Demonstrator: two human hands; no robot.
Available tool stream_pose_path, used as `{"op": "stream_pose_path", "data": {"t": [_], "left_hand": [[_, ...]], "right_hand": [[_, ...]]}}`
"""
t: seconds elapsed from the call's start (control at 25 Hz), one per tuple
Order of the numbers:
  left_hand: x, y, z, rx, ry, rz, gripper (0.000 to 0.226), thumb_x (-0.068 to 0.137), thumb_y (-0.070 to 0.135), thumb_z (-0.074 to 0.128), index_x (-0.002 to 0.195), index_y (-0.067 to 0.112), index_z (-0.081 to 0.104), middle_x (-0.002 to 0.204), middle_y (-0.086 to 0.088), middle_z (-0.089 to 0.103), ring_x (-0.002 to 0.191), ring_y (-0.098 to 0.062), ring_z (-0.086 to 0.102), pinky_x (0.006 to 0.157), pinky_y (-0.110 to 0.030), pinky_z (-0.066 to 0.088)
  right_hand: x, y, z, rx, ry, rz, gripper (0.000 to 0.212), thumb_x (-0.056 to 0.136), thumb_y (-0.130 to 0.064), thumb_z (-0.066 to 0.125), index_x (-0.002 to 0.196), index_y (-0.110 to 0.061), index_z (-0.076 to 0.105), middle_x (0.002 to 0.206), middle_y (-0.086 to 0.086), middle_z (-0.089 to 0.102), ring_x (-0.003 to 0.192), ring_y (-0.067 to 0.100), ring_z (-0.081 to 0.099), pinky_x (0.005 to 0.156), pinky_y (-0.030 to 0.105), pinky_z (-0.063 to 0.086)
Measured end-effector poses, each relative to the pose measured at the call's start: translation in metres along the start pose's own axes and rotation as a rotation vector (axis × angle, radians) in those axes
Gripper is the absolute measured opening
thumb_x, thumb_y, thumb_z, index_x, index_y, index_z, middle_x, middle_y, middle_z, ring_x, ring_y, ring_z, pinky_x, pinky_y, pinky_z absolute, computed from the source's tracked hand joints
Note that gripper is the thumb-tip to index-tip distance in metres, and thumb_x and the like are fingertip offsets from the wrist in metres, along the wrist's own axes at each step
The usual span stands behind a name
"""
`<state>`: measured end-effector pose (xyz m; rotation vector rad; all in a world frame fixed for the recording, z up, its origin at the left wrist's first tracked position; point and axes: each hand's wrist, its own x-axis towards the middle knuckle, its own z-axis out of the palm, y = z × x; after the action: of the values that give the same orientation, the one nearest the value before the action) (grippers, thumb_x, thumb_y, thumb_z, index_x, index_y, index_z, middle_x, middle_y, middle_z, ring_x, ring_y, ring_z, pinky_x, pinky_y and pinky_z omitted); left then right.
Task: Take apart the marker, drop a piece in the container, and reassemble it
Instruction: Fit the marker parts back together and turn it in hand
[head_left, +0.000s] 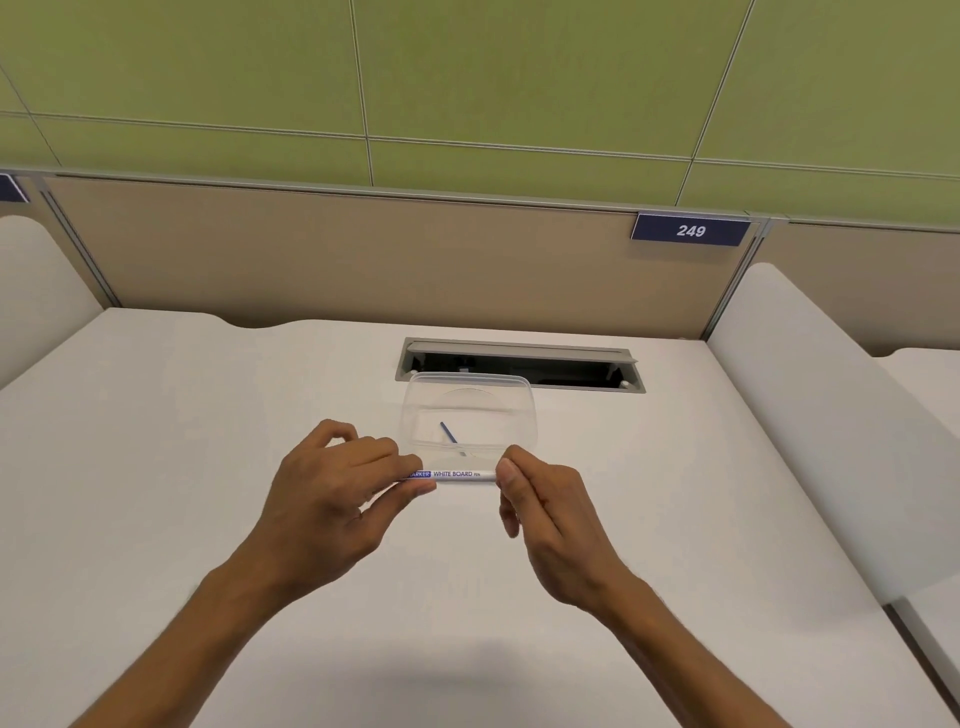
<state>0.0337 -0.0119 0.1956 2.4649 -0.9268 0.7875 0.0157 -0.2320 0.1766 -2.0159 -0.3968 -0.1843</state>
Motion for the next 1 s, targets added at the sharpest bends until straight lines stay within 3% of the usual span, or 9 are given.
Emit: {"op": "stream_pose_path", "data": {"t": [0.12, 0.24, 0.32, 0.4, 0.52, 0.68, 0.8, 1.0], "left_hand": [[0.000, -0.002, 0.001, 0.234, 0.005, 0.148, 0.023, 0.093, 0.029, 0.059, 0.083, 0.012, 0.069, 0.064, 0.001, 0.059, 0.052, -0.022, 0.049, 0.066, -0.033, 0.041], [-0.001, -0.002, 0.001, 0.253, -0.023, 0.167, 0.026, 0.095, 0.030, 0.055, 0.083, 0.012, 0.068, 0.065, 0.000, 0.060, 0.052, -0.023, 0.049, 0.065, -0.033, 0.041], [-0.001, -0.002, -0.001, 0.145, -0.081, 0.099, 0.029, 0.095, 0.033, 0.051, 0.085, 0.014, 0.069, 0.067, 0.004, 0.061, 0.054, -0.020, 0.049, 0.067, -0.030, 0.040], [-0.002, -0.003, -0.005, -0.008, -0.133, -0.022, 0.032, 0.095, 0.041, 0.047, 0.086, 0.019, 0.069, 0.067, 0.018, 0.054, 0.056, -0.015, 0.046, 0.064, -0.026, 0.040], [-0.005, -0.005, -0.008, -0.189, -0.158, -0.206, 0.030, 0.090, 0.054, 0.045, 0.086, 0.033, 0.065, 0.063, 0.026, 0.049, 0.058, -0.010, 0.046, 0.056, -0.027, 0.041], [-0.005, -0.007, -0.010, -0.334, -0.147, -0.244, 0.027, 0.087, 0.055, 0.050, 0.084, 0.034, 0.067, 0.068, 0.021, 0.058, 0.059, -0.008, 0.049, 0.056, -0.023, 0.038], [-0.005, -0.005, -0.012, -0.424, -0.125, -0.258, 0.026, 0.086, 0.053, 0.054, 0.083, 0.032, 0.068, 0.065, 0.014, 0.060, 0.056, -0.010, 0.048, 0.054, -0.032, 0.041], [-0.004, 0.001, -0.016, -0.324, -0.039, -0.194, 0.024, 0.086, 0.048, 0.057, 0.080, 0.030, 0.070, 0.064, 0.025, 0.054, 0.057, -0.008, 0.044, 0.057, -0.028, 0.038]], "right_hand": [[0.004, -0.004, -0.001, 0.324, -0.081, 0.263, 0.045, 0.107, -0.018, 0.036, 0.062, -0.017, 0.035, 0.050, -0.013, 0.033, 0.046, 0.014, 0.034, 0.050, 0.021, 0.035], [0.005, -0.006, -0.002, 0.423, -0.131, 0.363, 0.047, 0.107, -0.014, 0.036, 0.060, -0.018, 0.036, 0.046, -0.016, 0.031, 0.044, 0.011, 0.032, 0.049, 0.020, 0.037], [0.002, -0.006, 0.001, 0.304, -0.058, 0.278, 0.048, 0.107, -0.020, 0.038, 0.058, -0.023, 0.039, 0.048, -0.013, 0.037, 0.045, 0.012, 0.037, 0.051, 0.028, 0.040], [-0.002, -0.005, 0.003, 0.009, 0.054, 0.080, 0.041, 0.104, -0.032, 0.038, 0.065, -0.020, 0.043, 0.055, -0.006, 0.046, 0.051, 0.018, 0.043, 0.053, 0.038, 0.042], [-0.002, -0.002, -0.003, -0.429, 0.185, -0.267, 0.026, 0.101, -0.030, 0.038, 0.083, -0.018, 0.052, 0.072, -0.005, 0.053, 0.056, 0.014, 0.038, 0.049, 0.034, 0.040], [0.000, -0.003, -0.006, -0.519, 0.187, -0.421, 0.032, 0.105, -0.030, 0.032, 0.092, -0.014, 0.057, 0.077, 0.000, 0.056, 0.056, 0.019, 0.044, 0.047, 0.032, 0.037], [0.000, -0.005, -0.005, -0.558, 0.199, -0.468, 0.031, 0.106, -0.030, 0.028, 0.091, -0.016, 0.052, 0.075, 0.001, 0.054, 0.055, 0.018, 0.041, 0.048, 0.027, 0.030], [0.001, -0.006, -0.002, -0.438, 0.187, -0.429, 0.031, 0.106, -0.026, 0.032, 0.081, -0.014, 0.047, 0.070, -0.004, 0.042, 0.059, 0.009, 0.026, 0.052, 0.024, 0.026]]}}
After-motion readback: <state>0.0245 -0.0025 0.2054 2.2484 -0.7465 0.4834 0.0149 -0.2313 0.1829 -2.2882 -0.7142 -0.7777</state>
